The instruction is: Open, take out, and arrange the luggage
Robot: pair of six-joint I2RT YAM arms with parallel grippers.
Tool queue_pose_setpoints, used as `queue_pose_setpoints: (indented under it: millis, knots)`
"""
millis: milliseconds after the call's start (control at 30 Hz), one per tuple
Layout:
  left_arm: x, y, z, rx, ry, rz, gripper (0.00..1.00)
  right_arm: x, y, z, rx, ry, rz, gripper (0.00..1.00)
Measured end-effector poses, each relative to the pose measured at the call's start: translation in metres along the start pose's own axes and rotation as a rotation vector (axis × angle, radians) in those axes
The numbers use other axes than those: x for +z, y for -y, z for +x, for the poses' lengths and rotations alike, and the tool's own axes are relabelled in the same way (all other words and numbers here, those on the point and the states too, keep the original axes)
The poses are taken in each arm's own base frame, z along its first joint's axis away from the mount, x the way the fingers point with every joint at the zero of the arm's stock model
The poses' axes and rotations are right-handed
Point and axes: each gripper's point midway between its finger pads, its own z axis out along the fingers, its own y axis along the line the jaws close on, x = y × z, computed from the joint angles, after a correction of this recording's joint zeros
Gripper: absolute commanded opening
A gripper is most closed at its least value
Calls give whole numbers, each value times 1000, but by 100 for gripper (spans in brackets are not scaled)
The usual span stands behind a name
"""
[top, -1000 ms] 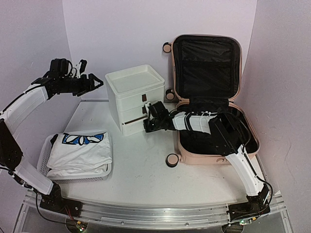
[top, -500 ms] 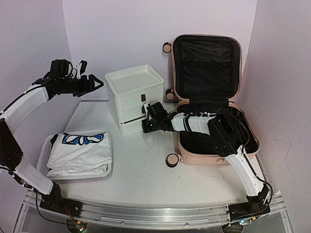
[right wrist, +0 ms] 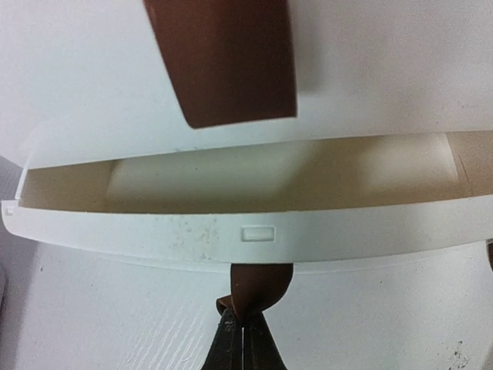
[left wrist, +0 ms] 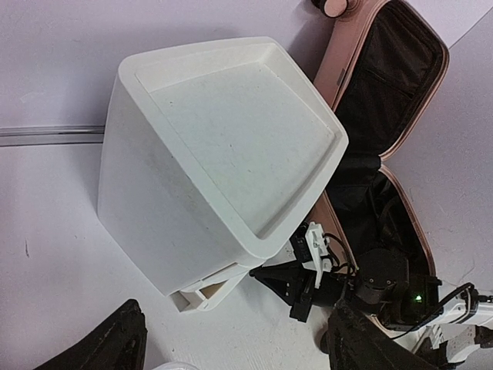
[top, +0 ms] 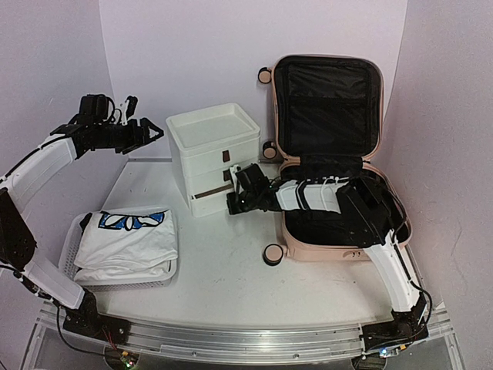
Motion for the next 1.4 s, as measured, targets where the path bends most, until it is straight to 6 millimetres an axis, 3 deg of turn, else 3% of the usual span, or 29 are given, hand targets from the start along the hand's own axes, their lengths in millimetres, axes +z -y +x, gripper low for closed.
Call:
queue_pose_setpoints:
  millis: [233,633,900,967,1100,1200,1400]
  knots:
    - [0,0,0,0,0,1,81,-22,-4,16,-8,-36,12,0]
    - [0,3,1,-3,-5,15,81,-70,-1,65,-21,-178,40,1]
    - [0,2,1,-10,-5,14,81,-92,-5,64,-6,-175,31,7]
    - [0,2,1,-10,-5,14,81,-94,-5,66,-5,-184,32,12]
    - [0,2,2,-11,-7,13,81,-106,-9,71,-10,-223,25,37]
    - [1,1,2,-10,-8,12,81,-119,-14,68,-19,-234,8,48]
    - [3,-5,6,14,-9,-12,83,-183,-13,53,-91,-197,-14,65]
